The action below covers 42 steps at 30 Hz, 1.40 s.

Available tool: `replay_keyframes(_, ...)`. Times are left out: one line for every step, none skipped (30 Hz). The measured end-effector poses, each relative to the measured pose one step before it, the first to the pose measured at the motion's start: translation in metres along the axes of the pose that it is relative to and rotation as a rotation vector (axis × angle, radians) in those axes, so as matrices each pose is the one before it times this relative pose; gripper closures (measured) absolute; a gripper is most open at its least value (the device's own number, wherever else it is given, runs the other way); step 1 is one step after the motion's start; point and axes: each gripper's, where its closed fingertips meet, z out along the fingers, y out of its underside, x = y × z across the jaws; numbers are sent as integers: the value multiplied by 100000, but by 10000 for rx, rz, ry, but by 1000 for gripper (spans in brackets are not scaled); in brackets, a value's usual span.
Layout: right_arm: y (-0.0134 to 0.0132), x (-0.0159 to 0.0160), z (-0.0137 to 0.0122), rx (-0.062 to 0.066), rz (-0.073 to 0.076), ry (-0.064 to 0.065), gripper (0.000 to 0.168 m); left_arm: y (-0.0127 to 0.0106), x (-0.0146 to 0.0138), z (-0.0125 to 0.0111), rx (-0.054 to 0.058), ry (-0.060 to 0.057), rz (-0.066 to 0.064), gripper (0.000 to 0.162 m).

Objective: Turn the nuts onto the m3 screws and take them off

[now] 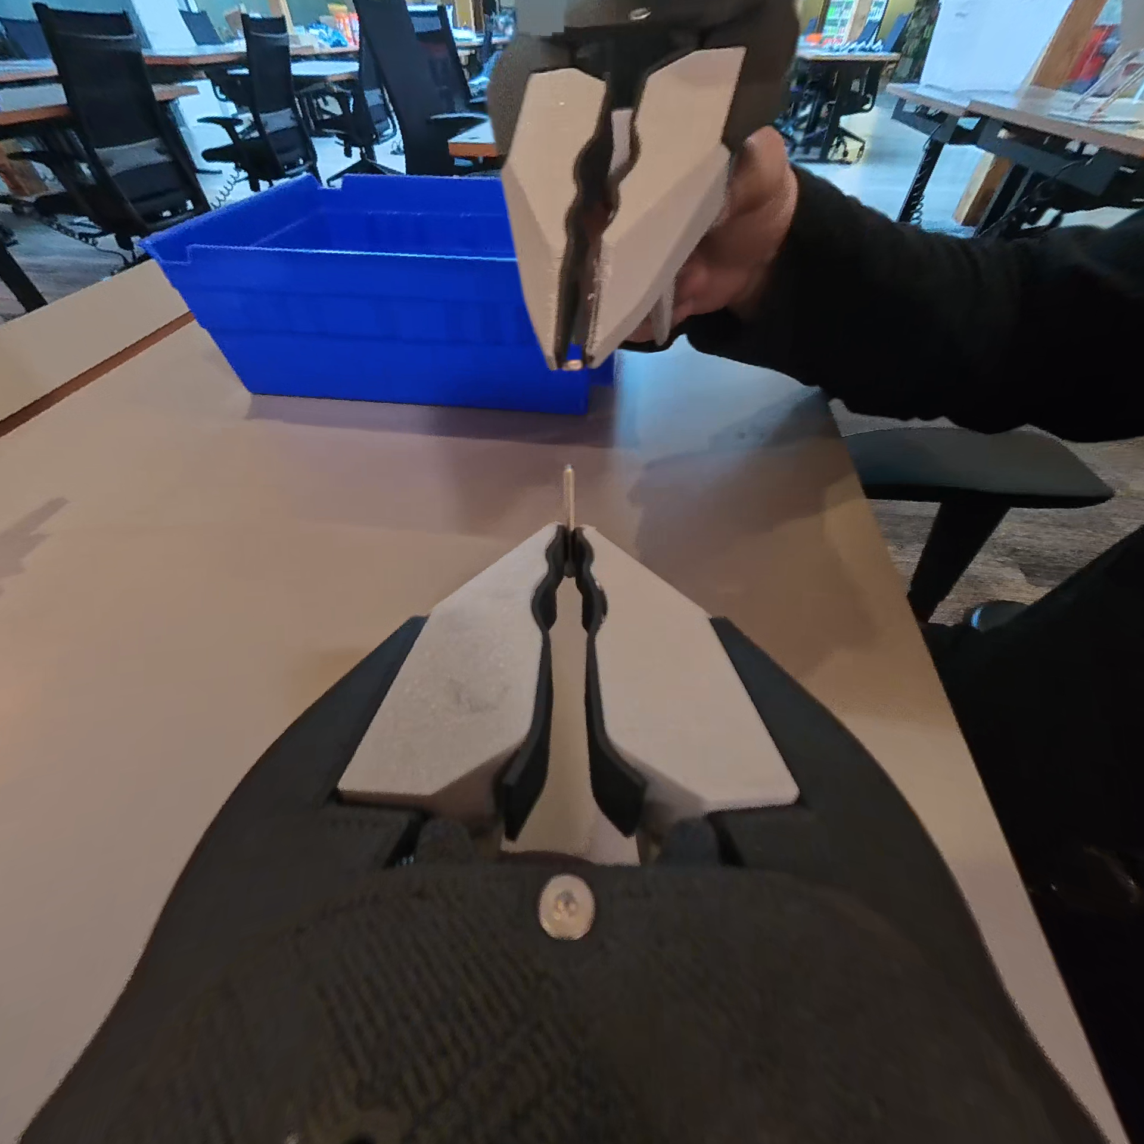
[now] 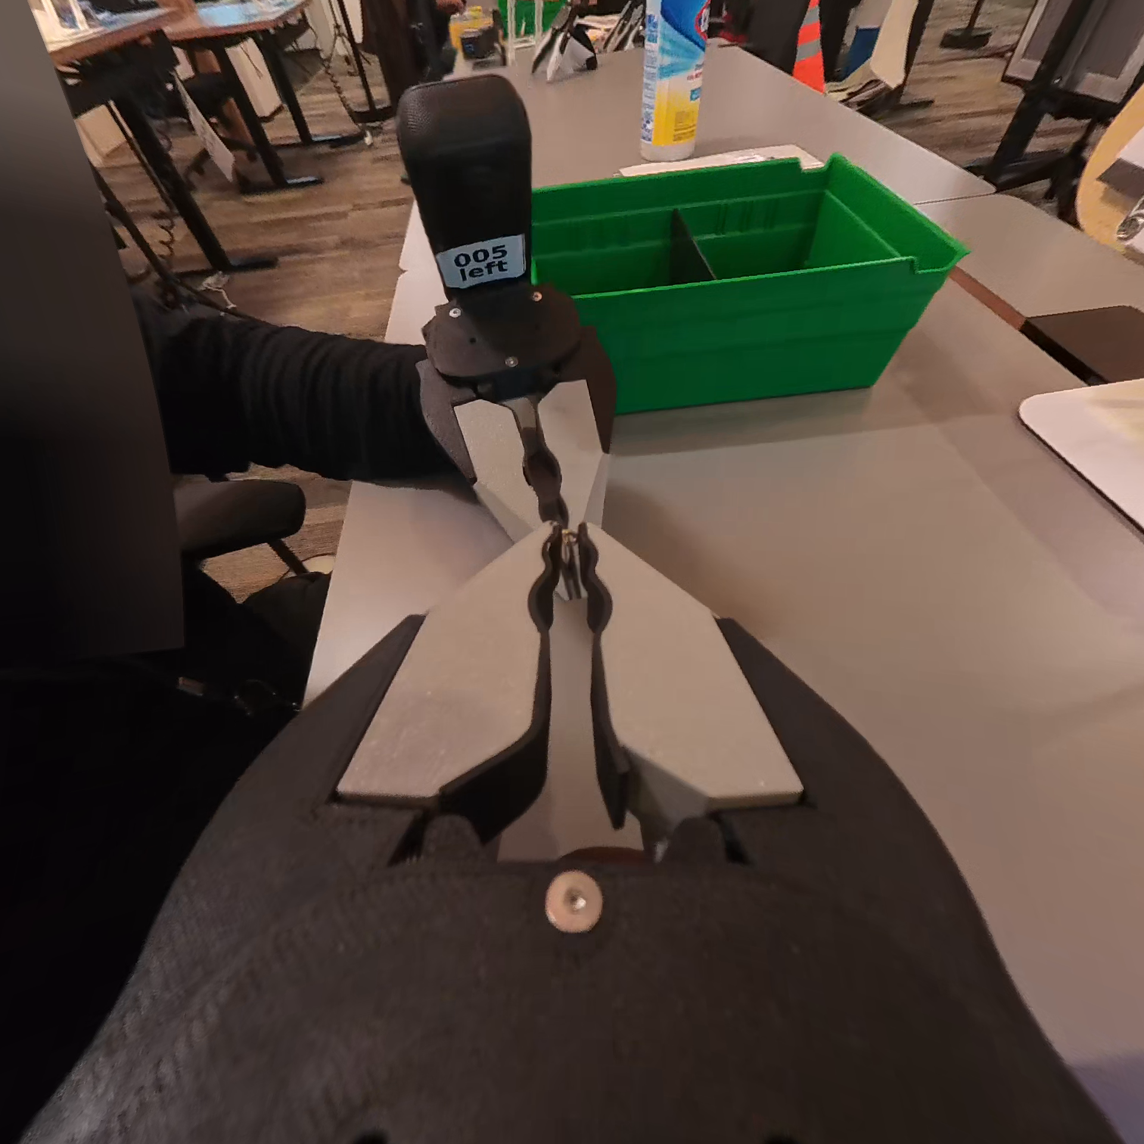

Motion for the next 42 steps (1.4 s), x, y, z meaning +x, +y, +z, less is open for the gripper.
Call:
replay_keyframes(-27,62,28,-85,16,-78,166,-19,138,120,-12,16,-9,162)
replay_keyframes(-35,50,49,-85,-1,-71,166,69,27,122,-59,-49,38,162)
replay_keyframes(-71,-21,60,-74,9,-87,166,70,18,79,-60,-46,54,162)
replay_keyframes(-92,-94,81,-61,-4,-115,166,-26,8,40,2,-38,31,162)
replay_keyframes(-66,-100,111,-72,-18,-83,166,-110,25,5,55,-15,-12,162)
replay_keyframes(-1,-12,148,-94,-41,-11,166,-128,65,-13,67,39,-51,162)
replay_keyframes(48,1,163,-95,-58,7,166,-157,60,-40,87,41,-58,162)
replay_keyframes(13,-57,173,-58,-50,-18,166,-192,18,-39,106,2,-46,162)
replay_keyframes(-15,-93,181,-26,-35,-39,166,-129,22,-38,71,22,-40,162)
replay_keyframes(5,-74,173,-33,-28,-31,166,-48,2,-21,18,4,-41,162)
replay_keyframes(27,-23,152,-56,-36,1,166,-37,-68,-13,24,-40,-15,162)
replay_keyframes(37,22,139,-60,-49,40,166,-19,-5,-14,9,-1,-11,162)
replay_keyframes(22,14,116,-47,-47,34,166,-6,52,-12,-1,37,-16,162)
replay_keyframes(22,-8,79,-43,-30,17,166,-38,-20,-15,25,-16,8,162)
replay_keyframes(0,20,38,-26,-25,29,166,-39,-29,-14,26,-16,21,162)
replay_keyframes(-4,49,-3,-14,-22,47,166,19,-6,-17,-4,22,-6,162)
replay_keyframes(3,39,-36,-17,-13,35,166,6,-91,-27,8,-34,-27,162)
replay_keyframes(-25,17,-51,6,-6,21,166,-11,-42,-34,15,3,-24,162)
replay_keyframes(-43,10,-64,18,-1,18,166,0,23,-22,3,47,-42,162)
replay_keyframes(-38,12,-52,18,-1,20,166,-45,10,-16,22,15,-31,162)
replay_keyframes(-35,-12,-46,24,-11,18,166,-23,-1,4,10,-9,-1,162)
replay_keyframes(-32,4,-18,19,-14,30,167,26,65,11,-23,31,16,162)
replay_keyframes(26,20,18,1,-21,39,167,14,50,34,-16,4,14,162)
replay_keyframes(70,-12,58,-18,-17,14,166,13,32,25,-6,3,6,162)
replay_keyframes(81,-48,80,-7,-3,-12,166,35,38,25,-25,27,-25,162)
replay_keyframes(79,-10,69,-2,11,-1,166,20,-31,17,-12,-10,-45,162)
replay_keyframes(95,4,69,-17,8,1,166,4,-51,-8,5,-4,-65,162)
replay_keyframes(81,35,51,-16,-6,23,166,-3,78,-14,10,83,-92,162)
replay_keyframes(48,45,27,-5,-8,28,166,-59,11,-26,39,46,-101,162)
replay_keyframes(13,9,21,9,1,-1,166,-73,-17,-29,51,28,-68,162)
replay_keyframes(-20,14,4,17,5,5,166,-5,19,-24,10,54,-81,162)
replay_keyframes(-13,5,-9,6,-5,0,167,-1,-8,-18,7,23,-61,162)
replay_keyframes(-17,-11,-10,0,-8,-4,166,-12,-23,-11,10,-6,-9,162)
replay_keyframes(-11,-8,-25,12,-6,3,167,39,30,5,-25,27,-3,162)
replay_keyframes(1,-3,-20,8,10,-7,167,37,29,6,-22,16,6,162)
replay_keyframes(37,-5,2,-4,16,-4,166,8,1,13,-7,-11,20,162)
replay_keyframes(46,11,0,-1,6,1,166,31,48,17,-19,29,5,162)
replay_keyframes(43,-7,0,2,8,3,166,37,55,30,-19,36,-19,162)
replay_keyframes(34,-20,11,5,8,-5,166,17,-15,14,-1,-2,-11,162)
replay_keyframes(29,-26,4,3,3,-5,166,25,13,3,-13,13,-8,162)
replay_keyframes(25,-3,-1,9,-1,9,166,30,4,7,-11,17,-17,162)
replay_keyframes(9,-22,12,7,3,0,166,1,-8,6,5,-3,-9,162)
